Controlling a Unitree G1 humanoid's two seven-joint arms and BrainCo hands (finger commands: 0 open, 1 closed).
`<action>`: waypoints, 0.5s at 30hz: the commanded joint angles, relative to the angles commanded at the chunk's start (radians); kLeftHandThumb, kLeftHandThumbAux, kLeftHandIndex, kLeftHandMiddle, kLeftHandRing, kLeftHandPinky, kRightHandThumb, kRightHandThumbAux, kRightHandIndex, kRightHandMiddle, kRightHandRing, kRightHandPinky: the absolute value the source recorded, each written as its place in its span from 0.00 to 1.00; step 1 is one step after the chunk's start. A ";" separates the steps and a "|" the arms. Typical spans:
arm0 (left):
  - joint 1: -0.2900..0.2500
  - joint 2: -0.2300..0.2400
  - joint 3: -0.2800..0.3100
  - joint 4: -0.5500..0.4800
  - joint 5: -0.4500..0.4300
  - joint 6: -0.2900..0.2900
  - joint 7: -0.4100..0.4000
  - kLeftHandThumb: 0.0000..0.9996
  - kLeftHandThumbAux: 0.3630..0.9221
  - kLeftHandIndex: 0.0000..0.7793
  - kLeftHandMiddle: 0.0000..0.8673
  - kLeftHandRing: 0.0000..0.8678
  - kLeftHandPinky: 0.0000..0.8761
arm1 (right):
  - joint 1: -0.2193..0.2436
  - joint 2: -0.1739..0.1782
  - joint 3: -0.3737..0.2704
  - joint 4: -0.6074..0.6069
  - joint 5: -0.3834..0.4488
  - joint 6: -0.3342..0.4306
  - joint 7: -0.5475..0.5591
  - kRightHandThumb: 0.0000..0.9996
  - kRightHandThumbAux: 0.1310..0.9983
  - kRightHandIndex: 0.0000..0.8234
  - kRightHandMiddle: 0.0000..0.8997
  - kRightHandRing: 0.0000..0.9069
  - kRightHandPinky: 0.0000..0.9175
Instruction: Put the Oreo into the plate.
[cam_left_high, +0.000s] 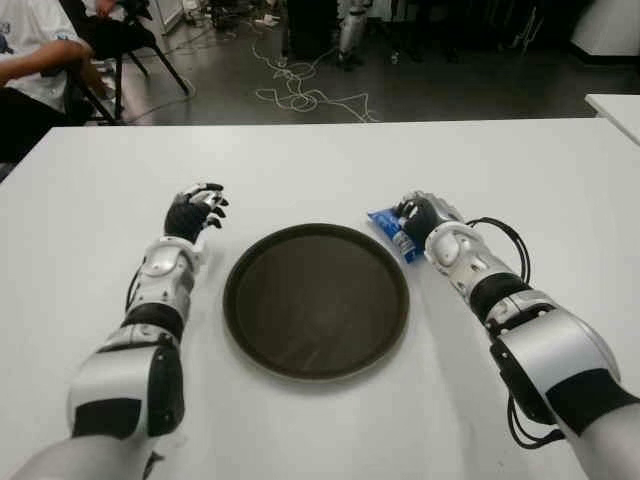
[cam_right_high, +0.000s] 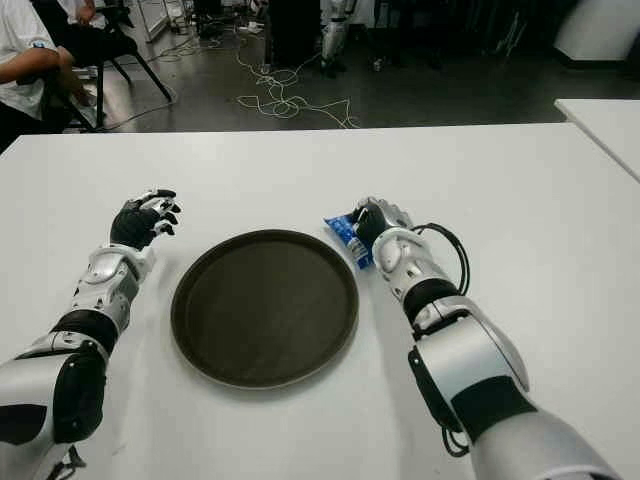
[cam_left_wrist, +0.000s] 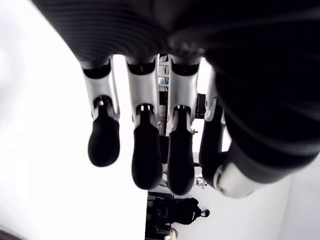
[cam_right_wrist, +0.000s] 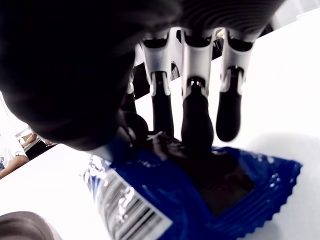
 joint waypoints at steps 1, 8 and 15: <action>0.000 0.000 -0.001 0.000 0.001 0.000 0.000 0.70 0.63 0.55 0.69 0.72 0.76 | 0.000 0.000 0.000 0.000 0.001 0.001 0.000 0.11 0.77 0.33 0.32 0.48 0.44; -0.001 -0.001 0.002 0.004 -0.003 0.001 -0.003 0.70 0.63 0.55 0.68 0.72 0.77 | 0.008 0.002 -0.006 -0.001 0.013 -0.014 -0.016 0.01 0.79 0.32 0.34 0.44 0.43; -0.002 -0.002 0.005 0.003 -0.006 0.000 0.001 0.70 0.63 0.55 0.68 0.72 0.77 | 0.009 0.001 -0.009 -0.001 0.015 -0.022 -0.018 0.00 0.78 0.35 0.34 0.45 0.44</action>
